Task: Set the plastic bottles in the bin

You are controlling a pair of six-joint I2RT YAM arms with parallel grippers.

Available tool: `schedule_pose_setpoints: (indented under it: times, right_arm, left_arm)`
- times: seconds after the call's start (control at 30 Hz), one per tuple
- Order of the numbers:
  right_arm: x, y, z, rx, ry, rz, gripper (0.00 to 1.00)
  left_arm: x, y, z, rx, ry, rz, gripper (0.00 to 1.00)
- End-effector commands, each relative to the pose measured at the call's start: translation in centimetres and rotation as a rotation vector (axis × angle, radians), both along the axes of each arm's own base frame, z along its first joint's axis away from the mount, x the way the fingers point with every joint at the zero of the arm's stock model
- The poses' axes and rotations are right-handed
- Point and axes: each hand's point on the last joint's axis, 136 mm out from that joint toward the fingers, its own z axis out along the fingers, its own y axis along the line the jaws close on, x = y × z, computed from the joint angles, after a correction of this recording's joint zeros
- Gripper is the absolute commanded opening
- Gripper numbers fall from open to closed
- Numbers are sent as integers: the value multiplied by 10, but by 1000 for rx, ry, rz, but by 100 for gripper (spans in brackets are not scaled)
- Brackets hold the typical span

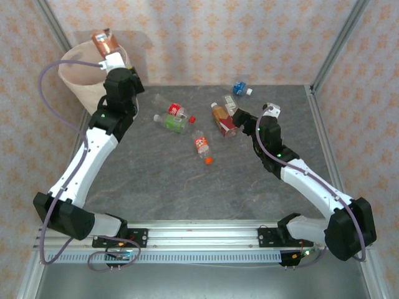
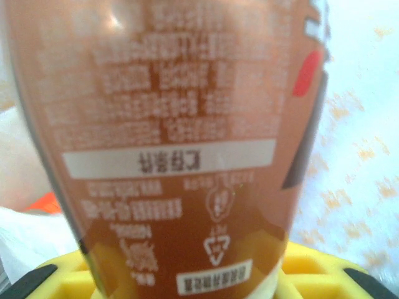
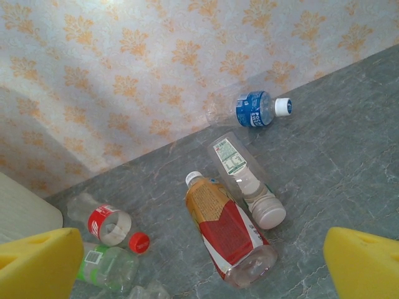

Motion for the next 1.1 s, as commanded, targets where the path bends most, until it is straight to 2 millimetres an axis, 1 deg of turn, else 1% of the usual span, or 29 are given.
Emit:
schedule_pose_setpoints:
  times: [0.0, 0.13, 0.23, 0.33, 0.47, 0.5, 0.53, 0.6, 0.63, 0.67, 0.7, 0.73, 0.77, 0.8, 0.83, 0.87, 0.9, 0.93, 1.0, 1.07]
  right_arm:
    - [2, 2, 11, -9, -10, 12, 99]
    - [2, 2, 13, -26, -12, 16, 99]
    - [2, 1, 11, -36, -6, 17, 99]
    - [1, 0, 9, -41, -1, 15, 99]
    - [1, -1, 7, -48, 3, 11, 99]
    - [1, -1, 7, -52, 5, 12, 99]
    - [1, -1, 7, -52, 4, 11, 99]
    - [1, -2, 7, -58, 4, 8, 99]
    - [4, 0, -2, -69, 25, 7, 99]
    - [5, -1, -2, -76, 26, 7, 99]
    - [6, 0, -3, -80, 30, 6, 99]
    - [7, 0, -4, -86, 34, 6, 99]
    - [7, 0, -5, -90, 36, 6, 99]
    - [8, 0, -5, -92, 39, 5, 99]
    - [9, 0, -6, -95, 40, 4, 99]
    - [9, 0, -6, -96, 41, 3, 99]
    - [9, 0, -7, -96, 42, 3, 99]
    - [10, 0, -7, -97, 44, 3, 99]
    - [10, 0, -8, -97, 45, 2, 99]
    - [10, -1, -9, -98, 50, -6, 99]
  left_arm:
    - [15, 35, 14, -57, -63, 148, 0]
    - [34, 62, 18, -43, -17, 234, 0]
    - [45, 83, 14, -66, 16, 284, 0]
    - [54, 101, 5, -106, 51, 308, 0]
    - [67, 120, -10, -139, 63, 334, 0]
    - [72, 125, -14, -155, 63, 336, 0]
    - [78, 129, -19, -172, 61, 336, 4]
    - [90, 136, -26, -196, 56, 331, 7]
    - [95, 139, -28, -200, 54, 331, 7]
    - [101, 140, -28, -202, 54, 329, 7]
    - [113, 143, -39, -200, 79, 331, 7]
    - [119, 143, -41, -200, 90, 328, 8]
    - [125, 144, -46, -202, 109, 324, 11]
    - [131, 144, -49, -205, 122, 319, 20]
    - [135, 144, -51, -210, 135, 319, 34]
    - [137, 144, -55, -217, 153, 321, 55]
    - [137, 144, -60, -228, 172, 333, 71]
    - [135, 146, -61, -237, 178, 345, 81]
    - [131, 144, -62, -251, 182, 346, 99]
    - [129, 141, -59, -258, 174, 323, 100]
